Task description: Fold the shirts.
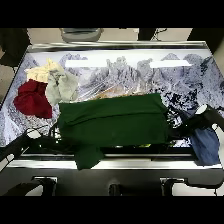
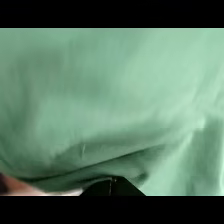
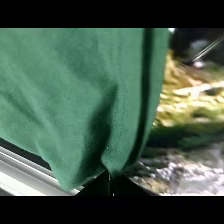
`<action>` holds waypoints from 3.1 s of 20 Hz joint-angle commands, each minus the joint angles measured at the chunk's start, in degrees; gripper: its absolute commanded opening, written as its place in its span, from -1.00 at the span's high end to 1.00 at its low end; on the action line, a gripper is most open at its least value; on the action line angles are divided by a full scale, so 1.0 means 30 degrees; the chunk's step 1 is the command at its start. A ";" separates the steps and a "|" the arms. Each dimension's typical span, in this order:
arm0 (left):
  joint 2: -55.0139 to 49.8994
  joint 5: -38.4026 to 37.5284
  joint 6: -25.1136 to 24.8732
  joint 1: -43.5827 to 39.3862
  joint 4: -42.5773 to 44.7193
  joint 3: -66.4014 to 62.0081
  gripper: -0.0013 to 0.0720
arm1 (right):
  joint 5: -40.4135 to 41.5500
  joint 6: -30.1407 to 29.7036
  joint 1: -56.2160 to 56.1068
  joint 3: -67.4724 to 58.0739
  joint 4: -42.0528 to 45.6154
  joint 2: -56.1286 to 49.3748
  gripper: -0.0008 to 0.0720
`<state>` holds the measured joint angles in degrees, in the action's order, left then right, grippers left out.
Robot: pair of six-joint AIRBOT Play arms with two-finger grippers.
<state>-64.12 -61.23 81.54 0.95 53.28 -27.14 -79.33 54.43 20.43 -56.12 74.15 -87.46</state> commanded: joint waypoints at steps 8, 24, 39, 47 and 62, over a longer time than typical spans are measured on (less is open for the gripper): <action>0.1858 -0.1435 0.1413 0.0124 0.3614 -0.7526 0.89 | 0.2907 -0.0787 -0.1064 -0.5916 -0.1239 0.1953 0.89; -1.2327 -0.2725 0.0787 0.1661 0.3038 -1.7835 0.85 | 0.5850 0.3308 -0.4313 -1.3879 -0.0561 -0.7890 0.87; -0.6601 -0.3730 -0.0204 -0.0452 0.2368 -1.9016 -0.49 | 0.1319 0.4925 -0.2164 -1.3923 -0.5399 -0.9894 -0.84; -0.6513 -0.3206 -0.0175 -0.3483 0.2368 -1.8979 -0.29 | 0.1260 0.2601 -0.2929 -1.3923 -0.7031 -0.8393 0.88; -1.3216 0.4954 0.0503 -0.9027 -0.8306 -1.8666 0.87 | -0.2754 0.2062 -0.2987 -1.3923 -0.6994 0.1253 0.88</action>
<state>-99.04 -51.46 83.13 -24.01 40.84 -82.96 -84.12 60.62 11.53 -97.89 53.10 -88.44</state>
